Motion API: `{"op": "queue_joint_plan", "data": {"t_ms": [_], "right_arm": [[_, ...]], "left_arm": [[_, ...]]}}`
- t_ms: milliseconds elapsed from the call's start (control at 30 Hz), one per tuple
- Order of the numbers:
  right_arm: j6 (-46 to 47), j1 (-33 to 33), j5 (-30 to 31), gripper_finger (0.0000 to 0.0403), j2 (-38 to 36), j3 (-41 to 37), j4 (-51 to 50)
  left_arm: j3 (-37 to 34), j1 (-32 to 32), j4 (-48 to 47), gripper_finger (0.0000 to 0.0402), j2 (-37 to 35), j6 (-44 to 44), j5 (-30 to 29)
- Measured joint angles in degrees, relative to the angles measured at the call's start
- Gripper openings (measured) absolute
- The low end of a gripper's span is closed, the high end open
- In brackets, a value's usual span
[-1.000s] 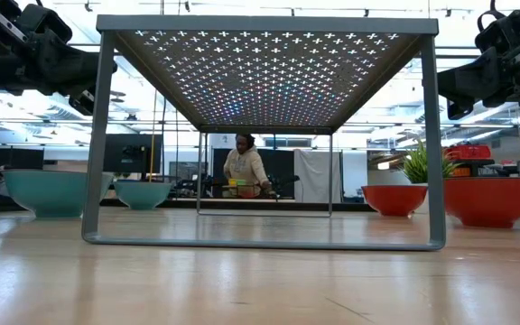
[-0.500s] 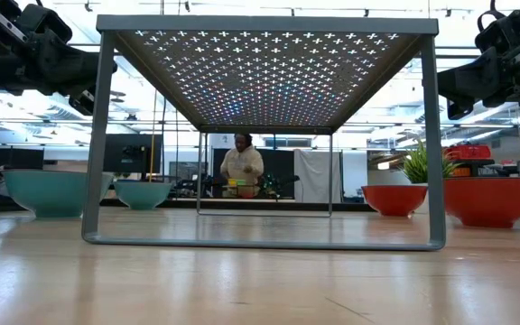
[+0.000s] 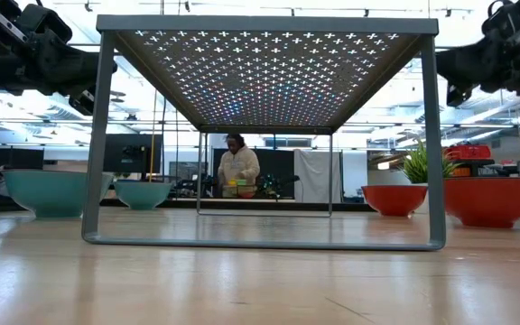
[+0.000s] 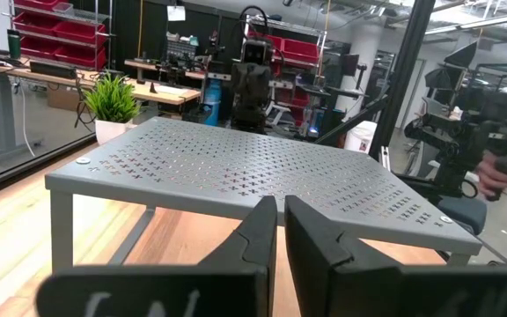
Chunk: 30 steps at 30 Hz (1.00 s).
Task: Pick & Place Mini bowls
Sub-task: Put the top red bowl on the shelf
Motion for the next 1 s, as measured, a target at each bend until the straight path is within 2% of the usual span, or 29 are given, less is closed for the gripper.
{"op": "queue_joint_plan", "data": {"t_ms": [733, 1000], "right_arm": [[11.5, 0.0, -0.4, 0.0029, 0.0, 0.0, 30.8], [14.3, 0.0, 5.0, 0.0029, 0.0, 0.0, 44.9]], "left_arm": [[0.0, 0.0, 0.0, 0.0032, 0.0, 0.0, 0.0], [0.0, 0.0, 0.0, 0.0032, 0.0, 0.0, 0.0]]}}
